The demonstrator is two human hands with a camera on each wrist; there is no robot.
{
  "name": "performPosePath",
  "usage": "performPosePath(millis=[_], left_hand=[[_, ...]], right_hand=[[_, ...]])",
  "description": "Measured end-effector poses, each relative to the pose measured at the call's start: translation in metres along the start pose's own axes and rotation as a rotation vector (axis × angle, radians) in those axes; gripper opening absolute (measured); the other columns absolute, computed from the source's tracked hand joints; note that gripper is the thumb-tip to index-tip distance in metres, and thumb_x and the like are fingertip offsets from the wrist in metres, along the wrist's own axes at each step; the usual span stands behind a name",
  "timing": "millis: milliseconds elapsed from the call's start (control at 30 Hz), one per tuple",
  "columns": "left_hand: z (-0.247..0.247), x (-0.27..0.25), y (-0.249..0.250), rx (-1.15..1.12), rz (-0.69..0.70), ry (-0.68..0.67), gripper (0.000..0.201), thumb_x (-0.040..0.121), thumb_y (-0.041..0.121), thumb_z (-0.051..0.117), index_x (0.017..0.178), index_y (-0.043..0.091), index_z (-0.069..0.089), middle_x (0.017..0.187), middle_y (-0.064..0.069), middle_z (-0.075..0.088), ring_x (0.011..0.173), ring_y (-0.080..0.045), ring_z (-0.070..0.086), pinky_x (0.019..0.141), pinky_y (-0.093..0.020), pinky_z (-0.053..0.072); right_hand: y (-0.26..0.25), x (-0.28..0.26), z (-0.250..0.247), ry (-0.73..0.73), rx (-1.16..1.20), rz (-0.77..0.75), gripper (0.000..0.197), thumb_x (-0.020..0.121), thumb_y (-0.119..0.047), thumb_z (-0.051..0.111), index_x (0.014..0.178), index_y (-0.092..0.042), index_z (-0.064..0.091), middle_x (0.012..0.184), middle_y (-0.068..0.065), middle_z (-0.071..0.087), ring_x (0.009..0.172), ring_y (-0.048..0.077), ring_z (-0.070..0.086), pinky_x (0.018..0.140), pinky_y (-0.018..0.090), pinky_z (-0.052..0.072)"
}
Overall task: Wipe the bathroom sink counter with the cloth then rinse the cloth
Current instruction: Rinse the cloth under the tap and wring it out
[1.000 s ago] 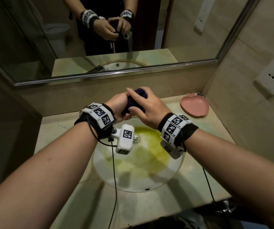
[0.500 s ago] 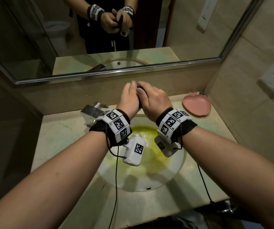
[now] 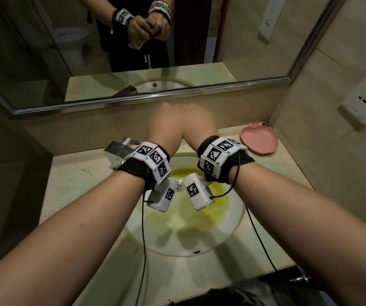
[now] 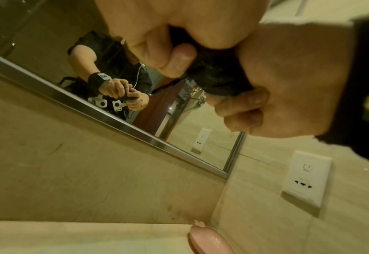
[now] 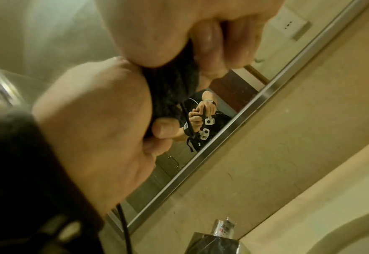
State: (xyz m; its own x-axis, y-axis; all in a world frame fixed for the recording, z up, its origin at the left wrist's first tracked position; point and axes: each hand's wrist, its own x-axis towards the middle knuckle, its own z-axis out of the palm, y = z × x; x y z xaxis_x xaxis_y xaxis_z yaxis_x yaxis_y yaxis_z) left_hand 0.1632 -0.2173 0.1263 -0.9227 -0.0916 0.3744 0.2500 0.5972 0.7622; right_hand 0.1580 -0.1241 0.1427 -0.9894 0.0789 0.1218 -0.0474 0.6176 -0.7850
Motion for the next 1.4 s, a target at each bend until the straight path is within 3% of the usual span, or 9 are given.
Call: performPosePath(millis=[133,333,500,667,833,933,1100,1233,1400], left_hand=[[0.000,0.003,-0.007,0.066,0.040,-0.025,0.029,0.100,0.030,0.035,0.076,0.013,0.038,0.060,0.007,0.039,0.057,-0.022,0.040,0.057,-0.028,0.024],[-0.001,0.003,-0.007,0.211,0.069,-0.121,0.025,0.101,0.029,0.035,0.082,0.014,0.040,0.073,-0.004,0.048,0.064,-0.026,0.043,0.059,-0.031,0.028],[-0.001,0.007,-0.008,0.203,0.033,-0.149,0.024,0.102,0.029,0.031,0.094,0.011,0.045,0.081,-0.004,0.054,0.072,-0.026,0.050,0.062,-0.032,0.032],[-0.002,0.011,0.000,-0.093,-0.271,-0.217,0.040,0.101,0.027,0.035,0.139,0.017,0.028,0.109,-0.005,0.050,0.096,-0.024,0.054,0.085,-0.034,0.044],[-0.007,0.022,0.001,-0.640,-0.669,-0.291,0.010,0.093,0.017,0.045,0.094,0.016,0.054,0.089,-0.007,0.058,0.078,-0.021,0.056,0.069,-0.033,0.046],[-0.012,0.022,0.006,-0.691,-0.751,-0.376,0.036,0.100,0.044,0.033,0.103,0.015,0.054,0.091,-0.008,0.061,0.077,-0.020,0.059,0.068,-0.033,0.050],[-0.010,0.014,0.009,-0.377,-0.547,-0.346,0.018,0.103,0.032,0.028,0.105,0.020,0.041,0.086,-0.008,0.053,0.057,-0.019,0.052,0.044,-0.026,0.042],[-0.006,0.005,0.005,-0.113,-0.160,-0.159,0.014,0.101,0.021,0.034,0.099,0.017,0.047,0.086,-0.002,0.055,0.077,-0.023,0.053,0.067,-0.031,0.041],[-0.005,-0.006,-0.001,-0.018,-0.012,-0.069,0.014,0.100,0.020,0.037,0.091,0.012,0.044,0.082,-0.006,0.055,0.077,-0.028,0.053,0.066,-0.034,0.038]], right_hand=[[0.001,0.007,0.007,-0.012,0.049,0.099,0.034,0.097,-0.028,0.039,0.068,-0.015,0.050,0.091,0.021,0.066,0.082,0.031,0.054,0.074,0.035,0.041],[0.008,0.013,0.017,-0.047,0.207,0.278,0.042,0.095,-0.022,0.041,0.054,-0.015,0.046,0.071,0.015,0.056,0.075,0.031,0.054,0.071,0.041,0.046],[0.009,0.006,0.016,-0.046,0.244,0.198,0.036,0.096,-0.032,0.039,0.064,-0.020,0.049,0.075,0.010,0.058,0.072,0.028,0.056,0.068,0.040,0.048],[0.010,0.001,0.010,-0.124,0.344,0.189,0.023,0.098,-0.036,0.041,0.097,-0.016,0.053,0.085,0.006,0.060,0.077,0.030,0.064,0.064,0.045,0.058],[0.016,0.000,0.010,-0.006,0.202,0.018,0.005,0.095,-0.026,0.048,0.095,-0.023,0.052,0.102,0.010,0.060,0.093,0.024,0.057,0.083,0.040,0.050],[0.016,-0.005,0.010,0.036,0.158,-0.061,0.011,0.095,-0.022,0.049,0.100,-0.015,0.056,0.104,0.011,0.058,0.093,0.020,0.053,0.084,0.031,0.043],[0.017,-0.014,0.010,0.028,0.103,-0.154,0.020,0.097,-0.020,0.045,0.109,-0.009,0.057,0.107,0.011,0.057,0.095,0.018,0.052,0.079,0.020,0.034],[0.015,-0.019,0.009,0.007,0.071,-0.169,0.030,0.101,-0.026,0.036,0.116,-0.009,0.055,0.103,0.009,0.063,0.092,0.020,0.055,0.078,0.026,0.038],[0.014,-0.016,0.010,-0.006,0.001,-0.125,0.031,0.101,-0.032,0.032,0.087,-0.015,0.053,0.076,0.009,0.060,0.069,0.028,0.052,0.063,0.029,0.031]])
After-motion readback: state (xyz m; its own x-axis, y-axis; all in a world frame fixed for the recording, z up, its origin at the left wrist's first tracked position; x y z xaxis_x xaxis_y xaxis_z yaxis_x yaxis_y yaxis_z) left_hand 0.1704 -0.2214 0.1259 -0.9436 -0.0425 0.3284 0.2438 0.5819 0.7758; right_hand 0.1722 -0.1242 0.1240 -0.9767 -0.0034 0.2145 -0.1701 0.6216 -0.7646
